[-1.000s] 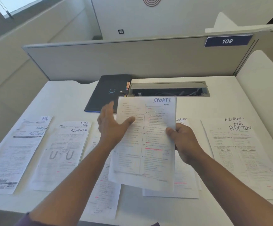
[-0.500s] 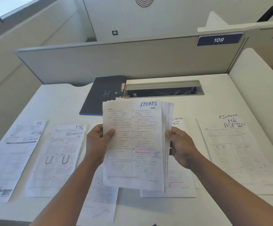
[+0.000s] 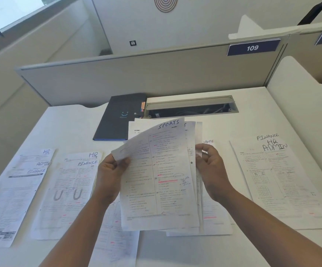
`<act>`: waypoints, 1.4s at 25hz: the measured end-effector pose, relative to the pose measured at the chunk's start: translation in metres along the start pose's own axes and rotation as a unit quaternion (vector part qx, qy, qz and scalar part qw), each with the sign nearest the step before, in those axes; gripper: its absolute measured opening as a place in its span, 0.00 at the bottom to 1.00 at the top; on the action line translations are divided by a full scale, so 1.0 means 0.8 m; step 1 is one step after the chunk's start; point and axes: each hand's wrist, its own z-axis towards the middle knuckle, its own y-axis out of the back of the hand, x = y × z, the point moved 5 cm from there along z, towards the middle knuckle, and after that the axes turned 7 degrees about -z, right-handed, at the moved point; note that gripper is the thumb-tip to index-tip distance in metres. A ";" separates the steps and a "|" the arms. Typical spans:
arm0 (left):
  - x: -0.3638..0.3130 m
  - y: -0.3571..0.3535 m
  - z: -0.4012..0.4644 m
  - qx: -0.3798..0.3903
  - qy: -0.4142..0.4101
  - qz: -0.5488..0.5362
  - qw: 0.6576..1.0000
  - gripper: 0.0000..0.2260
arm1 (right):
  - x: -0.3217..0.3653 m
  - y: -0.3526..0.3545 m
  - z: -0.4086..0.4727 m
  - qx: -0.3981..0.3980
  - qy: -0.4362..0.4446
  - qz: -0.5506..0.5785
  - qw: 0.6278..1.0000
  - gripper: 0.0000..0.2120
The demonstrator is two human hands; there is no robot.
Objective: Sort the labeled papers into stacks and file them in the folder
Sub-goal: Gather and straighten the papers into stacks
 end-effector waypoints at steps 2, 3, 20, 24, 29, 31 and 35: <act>0.002 0.002 0.000 -0.007 0.005 -0.004 1.000 0.08 | 0.000 0.000 -0.001 0.037 -0.024 0.057 0.997 0.10; 0.004 0.003 0.000 -0.012 0.012 -0.006 1.000 0.08 | 0.000 -0.002 -0.001 0.066 -0.032 0.075 0.994 0.12; 0.009 0.015 0.013 -0.014 0.022 -0.020 0.999 0.06 | -0.004 0.006 0.009 0.020 -0.051 0.052 0.997 0.05; 0.008 0.002 0.009 -0.013 0.005 -0.015 1.000 0.12 | -0.001 -0.002 0.005 0.035 0.010 -0.004 0.999 0.07; 0.009 0.001 0.010 -0.009 0.003 -0.046 0.999 0.14 | 0.003 -0.005 0.001 0.069 0.047 0.030 0.996 0.12; 0.012 0.000 0.011 -0.001 0.013 -0.044 0.999 0.11 | 0.000 -0.004 0.003 0.081 0.032 0.054 0.995 0.19; 0.018 0.005 0.011 -0.004 0.031 -0.026 0.999 0.11 | 0.001 0.001 0.005 0.087 0.012 0.054 0.995 0.19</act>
